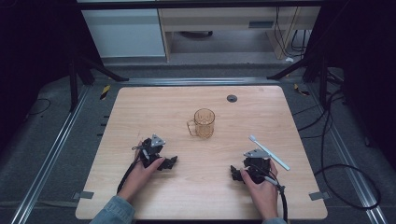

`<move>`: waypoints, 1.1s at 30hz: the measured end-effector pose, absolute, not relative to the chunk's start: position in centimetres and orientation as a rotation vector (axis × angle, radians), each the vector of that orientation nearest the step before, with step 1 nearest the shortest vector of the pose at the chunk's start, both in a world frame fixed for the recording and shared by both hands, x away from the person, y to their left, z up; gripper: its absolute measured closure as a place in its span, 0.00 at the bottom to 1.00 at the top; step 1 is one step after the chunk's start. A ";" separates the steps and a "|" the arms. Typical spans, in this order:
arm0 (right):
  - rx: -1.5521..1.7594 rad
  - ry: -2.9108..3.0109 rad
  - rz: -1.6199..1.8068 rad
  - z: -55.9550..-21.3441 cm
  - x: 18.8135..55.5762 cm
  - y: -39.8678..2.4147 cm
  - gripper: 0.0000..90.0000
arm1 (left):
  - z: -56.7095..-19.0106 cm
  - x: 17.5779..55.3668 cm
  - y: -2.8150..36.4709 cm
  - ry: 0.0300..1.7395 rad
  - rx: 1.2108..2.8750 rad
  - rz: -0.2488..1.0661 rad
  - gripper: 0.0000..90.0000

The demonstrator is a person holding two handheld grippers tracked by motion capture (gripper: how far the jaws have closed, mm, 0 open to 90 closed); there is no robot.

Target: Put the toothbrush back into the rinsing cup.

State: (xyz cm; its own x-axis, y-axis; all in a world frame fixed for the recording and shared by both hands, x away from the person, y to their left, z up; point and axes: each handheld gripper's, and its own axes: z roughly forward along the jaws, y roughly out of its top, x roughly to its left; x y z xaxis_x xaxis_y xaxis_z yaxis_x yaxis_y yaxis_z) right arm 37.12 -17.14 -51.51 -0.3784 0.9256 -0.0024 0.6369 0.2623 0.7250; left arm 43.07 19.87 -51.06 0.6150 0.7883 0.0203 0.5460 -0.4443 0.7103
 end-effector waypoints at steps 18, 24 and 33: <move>1.357 2.169 0.878 -49.8 36.4 -17.5 0.09 | -51.0 43.2 19.8 1.042 2.164 0.460 0.00; 1.232 2.248 0.715 -44.8 36.3 -18.8 0.12 | -51.0 43.3 19.7 1.041 2.164 0.460 0.00; 1.191 2.313 0.585 -39.9 38.3 -21.7 0.21 | -51.0 43.3 19.7 1.041 2.164 0.461 0.00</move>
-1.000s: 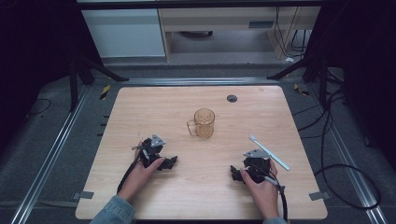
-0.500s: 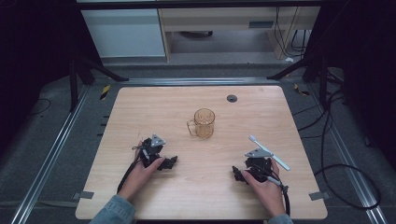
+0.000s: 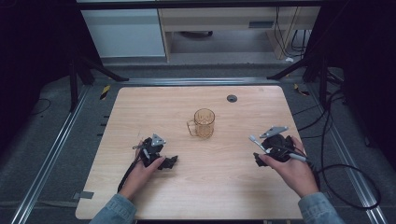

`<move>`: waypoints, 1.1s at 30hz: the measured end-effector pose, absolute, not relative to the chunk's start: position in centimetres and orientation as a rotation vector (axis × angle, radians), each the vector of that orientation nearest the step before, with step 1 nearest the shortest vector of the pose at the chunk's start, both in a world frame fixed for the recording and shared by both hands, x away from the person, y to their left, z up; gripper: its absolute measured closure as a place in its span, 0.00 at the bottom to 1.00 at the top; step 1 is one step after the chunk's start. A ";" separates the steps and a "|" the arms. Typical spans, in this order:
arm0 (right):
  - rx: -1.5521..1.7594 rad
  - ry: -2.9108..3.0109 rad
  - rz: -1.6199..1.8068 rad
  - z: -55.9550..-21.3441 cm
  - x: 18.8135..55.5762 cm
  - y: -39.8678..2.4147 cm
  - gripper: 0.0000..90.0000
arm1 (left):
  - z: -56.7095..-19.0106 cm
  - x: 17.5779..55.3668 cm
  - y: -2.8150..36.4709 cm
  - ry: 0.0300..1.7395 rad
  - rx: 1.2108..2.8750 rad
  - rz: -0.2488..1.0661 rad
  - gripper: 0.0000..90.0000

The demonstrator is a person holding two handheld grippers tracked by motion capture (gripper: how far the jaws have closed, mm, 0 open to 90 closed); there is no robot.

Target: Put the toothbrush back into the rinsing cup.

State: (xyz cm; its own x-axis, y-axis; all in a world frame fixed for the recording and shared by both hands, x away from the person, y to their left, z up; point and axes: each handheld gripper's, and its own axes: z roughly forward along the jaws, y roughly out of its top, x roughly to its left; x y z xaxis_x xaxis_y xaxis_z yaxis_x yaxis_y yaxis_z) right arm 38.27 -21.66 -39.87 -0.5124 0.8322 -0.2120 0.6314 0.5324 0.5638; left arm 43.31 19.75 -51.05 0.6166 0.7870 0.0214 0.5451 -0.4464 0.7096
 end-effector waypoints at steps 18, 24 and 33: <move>1.230 2.389 0.513 -36.4 42.4 -25.1 0.42 | -51.1 43.3 19.7 1.045 2.159 0.461 0.00; 1.200 2.479 0.451 -37.4 44.0 -24.9 0.52 | -51.1 43.3 19.7 1.043 2.160 0.464 0.00; 1.213 2.555 0.418 -39.1 45.2 -25.0 0.57 | -51.1 43.3 19.6 1.048 2.156 0.463 0.00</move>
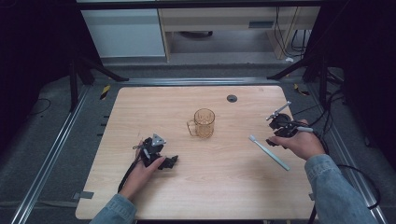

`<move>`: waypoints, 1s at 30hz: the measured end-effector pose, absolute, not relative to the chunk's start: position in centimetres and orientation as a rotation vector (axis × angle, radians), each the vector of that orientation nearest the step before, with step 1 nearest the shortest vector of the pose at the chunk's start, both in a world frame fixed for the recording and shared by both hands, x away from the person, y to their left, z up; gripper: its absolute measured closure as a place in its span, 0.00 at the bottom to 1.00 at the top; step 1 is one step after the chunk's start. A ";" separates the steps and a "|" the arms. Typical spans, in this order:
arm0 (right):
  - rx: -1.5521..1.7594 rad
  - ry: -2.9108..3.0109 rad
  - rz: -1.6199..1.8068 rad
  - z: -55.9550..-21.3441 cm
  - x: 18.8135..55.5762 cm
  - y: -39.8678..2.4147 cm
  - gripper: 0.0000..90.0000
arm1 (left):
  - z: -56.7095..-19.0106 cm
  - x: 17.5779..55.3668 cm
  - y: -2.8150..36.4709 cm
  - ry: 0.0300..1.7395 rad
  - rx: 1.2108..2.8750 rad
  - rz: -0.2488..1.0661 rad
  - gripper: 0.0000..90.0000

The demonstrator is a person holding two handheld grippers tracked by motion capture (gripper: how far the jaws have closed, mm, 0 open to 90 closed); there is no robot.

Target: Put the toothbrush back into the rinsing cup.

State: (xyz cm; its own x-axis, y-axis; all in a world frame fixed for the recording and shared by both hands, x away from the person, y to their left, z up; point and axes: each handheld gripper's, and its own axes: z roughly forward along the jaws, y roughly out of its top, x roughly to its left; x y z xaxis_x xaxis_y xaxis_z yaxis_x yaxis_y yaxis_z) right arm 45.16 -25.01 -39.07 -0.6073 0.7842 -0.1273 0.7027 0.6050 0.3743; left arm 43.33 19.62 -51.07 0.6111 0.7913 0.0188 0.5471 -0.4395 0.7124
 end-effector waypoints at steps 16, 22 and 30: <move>1.206 2.663 0.296 -42.0 46.9 -23.7 0.73 | -51.1 43.3 19.6 1.050 2.155 0.463 0.00; 1.227 2.674 0.251 -42.6 47.2 -23.5 0.75 | -51.1 43.3 19.6 1.049 2.156 0.463 0.00; 1.274 2.700 0.178 -44.5 48.0 -23.2 0.77 | -51.1 43.3 19.6 1.047 2.159 0.463 0.00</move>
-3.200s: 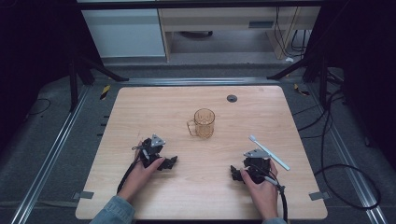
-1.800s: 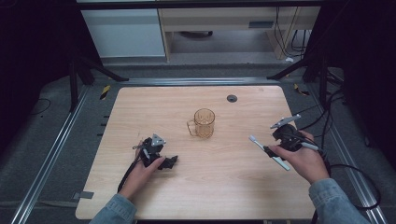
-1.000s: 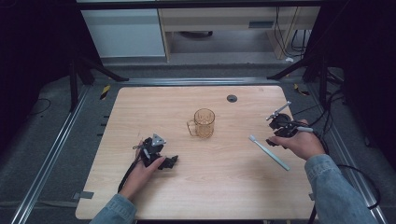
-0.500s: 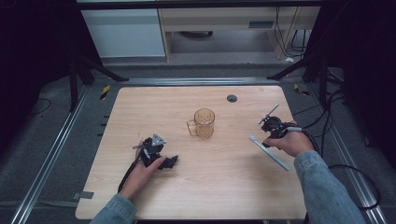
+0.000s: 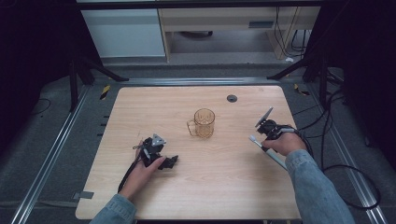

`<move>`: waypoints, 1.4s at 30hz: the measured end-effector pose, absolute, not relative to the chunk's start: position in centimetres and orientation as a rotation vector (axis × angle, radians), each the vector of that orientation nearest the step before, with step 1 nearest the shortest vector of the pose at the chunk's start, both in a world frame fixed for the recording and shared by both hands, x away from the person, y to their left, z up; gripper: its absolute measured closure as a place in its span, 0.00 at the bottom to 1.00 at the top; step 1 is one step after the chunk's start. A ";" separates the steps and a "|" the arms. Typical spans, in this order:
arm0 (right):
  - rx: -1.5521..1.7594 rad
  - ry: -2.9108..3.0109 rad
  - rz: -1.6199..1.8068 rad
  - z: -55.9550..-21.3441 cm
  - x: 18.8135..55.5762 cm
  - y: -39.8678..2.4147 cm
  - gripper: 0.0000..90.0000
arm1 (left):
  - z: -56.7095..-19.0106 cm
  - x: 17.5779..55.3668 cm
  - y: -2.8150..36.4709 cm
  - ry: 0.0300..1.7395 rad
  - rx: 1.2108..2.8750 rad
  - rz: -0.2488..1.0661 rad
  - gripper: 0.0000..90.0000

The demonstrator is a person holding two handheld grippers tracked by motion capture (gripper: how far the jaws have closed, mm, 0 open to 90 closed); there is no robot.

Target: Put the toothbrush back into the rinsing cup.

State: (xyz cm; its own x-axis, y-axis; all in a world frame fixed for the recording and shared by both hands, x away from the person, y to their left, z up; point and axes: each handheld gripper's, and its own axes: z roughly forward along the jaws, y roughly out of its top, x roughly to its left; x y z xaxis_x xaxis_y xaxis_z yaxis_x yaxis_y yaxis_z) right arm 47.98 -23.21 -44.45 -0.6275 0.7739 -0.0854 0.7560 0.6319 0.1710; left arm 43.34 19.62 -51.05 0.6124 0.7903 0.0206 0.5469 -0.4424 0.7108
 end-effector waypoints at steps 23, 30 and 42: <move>1.378 2.731 0.155 -46.1 49.5 -23.6 0.79 | -51.0 43.3 19.6 1.045 2.164 0.463 0.00; 1.406 2.736 0.146 -46.4 49.8 -23.7 0.79 | -51.0 43.3 19.6 1.044 2.164 0.463 0.00; 1.425 2.742 0.136 -46.6 50.2 -23.6 0.81 | -51.0 43.3 19.6 1.044 2.164 0.463 0.00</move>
